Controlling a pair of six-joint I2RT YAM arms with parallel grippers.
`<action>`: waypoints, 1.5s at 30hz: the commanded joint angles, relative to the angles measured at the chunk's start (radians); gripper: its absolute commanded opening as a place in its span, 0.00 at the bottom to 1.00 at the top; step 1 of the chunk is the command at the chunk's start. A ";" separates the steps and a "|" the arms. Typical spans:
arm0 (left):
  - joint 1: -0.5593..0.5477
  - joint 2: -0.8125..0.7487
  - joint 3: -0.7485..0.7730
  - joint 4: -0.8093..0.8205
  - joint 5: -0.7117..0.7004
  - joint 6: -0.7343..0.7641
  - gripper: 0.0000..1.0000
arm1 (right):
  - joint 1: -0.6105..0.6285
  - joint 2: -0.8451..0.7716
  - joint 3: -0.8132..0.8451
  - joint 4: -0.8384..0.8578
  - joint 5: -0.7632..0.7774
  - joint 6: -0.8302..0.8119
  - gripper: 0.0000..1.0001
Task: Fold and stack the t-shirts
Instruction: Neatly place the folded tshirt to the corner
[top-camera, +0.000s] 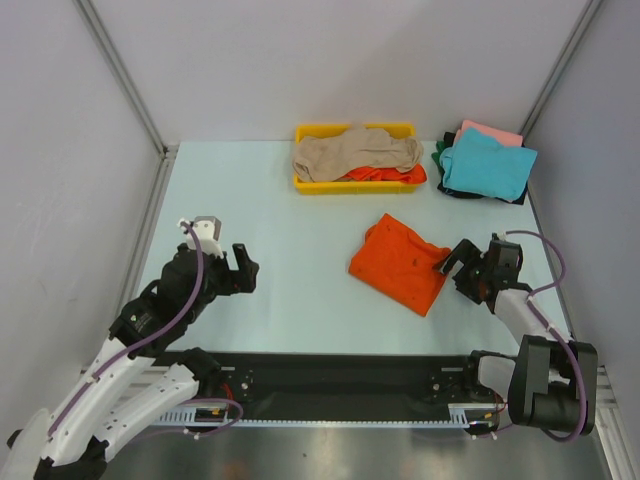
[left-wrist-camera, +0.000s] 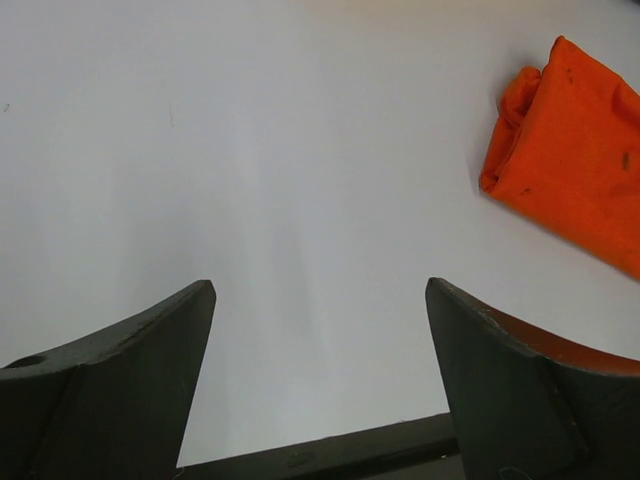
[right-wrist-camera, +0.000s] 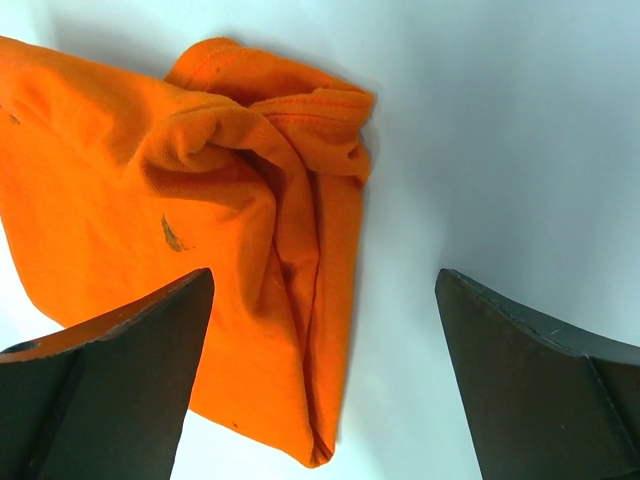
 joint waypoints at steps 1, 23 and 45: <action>0.006 0.004 -0.006 0.029 -0.018 0.008 0.92 | -0.005 0.015 -0.002 0.055 -0.011 0.001 1.00; 0.035 -0.005 -0.004 0.029 -0.015 0.006 1.00 | -0.005 0.086 -0.010 0.142 -0.002 0.023 1.00; 0.037 -0.027 -0.010 0.038 -0.001 0.013 1.00 | 0.045 0.333 0.091 0.319 -0.011 0.052 0.14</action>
